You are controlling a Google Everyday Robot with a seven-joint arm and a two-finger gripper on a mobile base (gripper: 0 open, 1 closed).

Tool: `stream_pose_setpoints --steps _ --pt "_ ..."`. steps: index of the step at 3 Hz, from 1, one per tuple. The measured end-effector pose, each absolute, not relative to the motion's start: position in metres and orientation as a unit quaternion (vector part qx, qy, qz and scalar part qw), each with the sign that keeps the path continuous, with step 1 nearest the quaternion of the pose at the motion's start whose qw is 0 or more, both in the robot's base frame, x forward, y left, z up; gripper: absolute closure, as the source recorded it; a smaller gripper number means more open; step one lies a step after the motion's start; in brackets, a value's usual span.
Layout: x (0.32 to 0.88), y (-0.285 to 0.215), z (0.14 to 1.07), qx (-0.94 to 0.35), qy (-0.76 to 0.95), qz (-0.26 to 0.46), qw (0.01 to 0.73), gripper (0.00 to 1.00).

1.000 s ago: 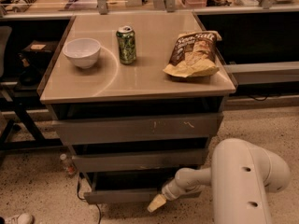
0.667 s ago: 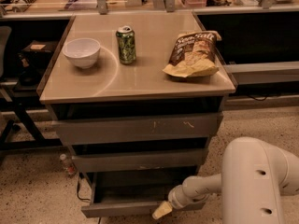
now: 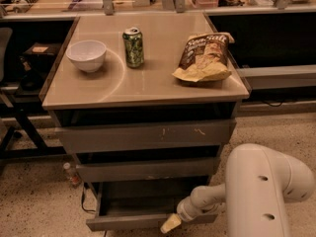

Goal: Open bottom drawer

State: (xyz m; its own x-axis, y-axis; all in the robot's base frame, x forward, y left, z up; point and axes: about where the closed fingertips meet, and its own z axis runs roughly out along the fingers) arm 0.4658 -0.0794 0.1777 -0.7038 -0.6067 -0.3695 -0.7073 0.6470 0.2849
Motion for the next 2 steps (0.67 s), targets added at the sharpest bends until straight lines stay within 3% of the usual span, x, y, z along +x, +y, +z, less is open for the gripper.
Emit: stream_pose_setpoints --steps 2 --pt "0.441 -0.0933 0.1681 -0.344 0.912 0.209 0.08 0.0"
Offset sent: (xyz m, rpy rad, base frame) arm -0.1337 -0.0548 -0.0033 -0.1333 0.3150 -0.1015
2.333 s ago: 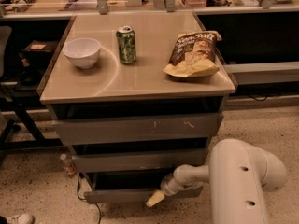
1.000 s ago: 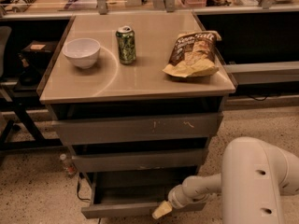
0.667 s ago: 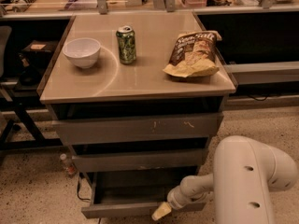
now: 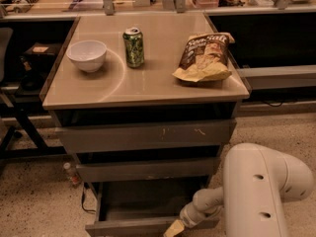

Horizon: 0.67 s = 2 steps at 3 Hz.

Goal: Open bottom drawer

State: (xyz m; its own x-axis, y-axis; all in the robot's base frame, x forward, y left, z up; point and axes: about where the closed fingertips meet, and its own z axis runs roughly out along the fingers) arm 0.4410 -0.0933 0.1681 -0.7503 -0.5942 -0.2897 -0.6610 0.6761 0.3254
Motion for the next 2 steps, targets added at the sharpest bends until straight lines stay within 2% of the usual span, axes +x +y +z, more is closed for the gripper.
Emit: stream_pose_setpoints --steps 2 --pt "0.392 -0.12 0.221 -0.267 0.943 0.186 0.076 0.0"
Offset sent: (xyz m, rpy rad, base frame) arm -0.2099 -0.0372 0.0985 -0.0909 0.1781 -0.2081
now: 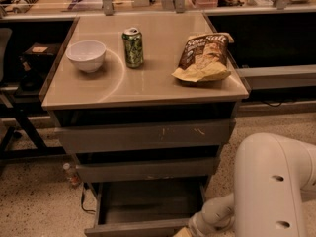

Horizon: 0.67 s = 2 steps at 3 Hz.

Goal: Open bottom drawer

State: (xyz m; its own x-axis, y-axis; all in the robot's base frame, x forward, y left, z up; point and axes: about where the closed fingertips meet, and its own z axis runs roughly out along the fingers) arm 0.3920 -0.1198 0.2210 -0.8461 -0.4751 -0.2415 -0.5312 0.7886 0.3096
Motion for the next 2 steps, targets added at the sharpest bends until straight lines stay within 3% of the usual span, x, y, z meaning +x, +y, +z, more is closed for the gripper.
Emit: stream_pose_setpoints --steps 2 --pt "0.286 -0.127 0.244 -0.249 0.949 0.192 0.026 0.0"
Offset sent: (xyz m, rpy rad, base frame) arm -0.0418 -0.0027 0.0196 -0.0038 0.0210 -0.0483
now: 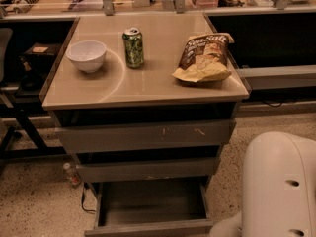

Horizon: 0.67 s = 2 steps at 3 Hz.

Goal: Open bottom drawer

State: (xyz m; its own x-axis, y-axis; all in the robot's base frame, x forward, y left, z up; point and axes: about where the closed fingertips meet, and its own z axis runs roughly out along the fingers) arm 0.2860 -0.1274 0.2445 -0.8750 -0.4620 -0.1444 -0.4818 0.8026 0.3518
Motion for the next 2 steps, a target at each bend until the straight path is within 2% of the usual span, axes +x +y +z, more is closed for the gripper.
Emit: stream_pose_setpoints --steps 1,2 --pt "0.312 -0.116 0.239 -0.262 0.941 0.211 0.043 0.0" --pt "0.37 -0.101 0.239 -0.278 0.931 0.22 0.081 0.0"
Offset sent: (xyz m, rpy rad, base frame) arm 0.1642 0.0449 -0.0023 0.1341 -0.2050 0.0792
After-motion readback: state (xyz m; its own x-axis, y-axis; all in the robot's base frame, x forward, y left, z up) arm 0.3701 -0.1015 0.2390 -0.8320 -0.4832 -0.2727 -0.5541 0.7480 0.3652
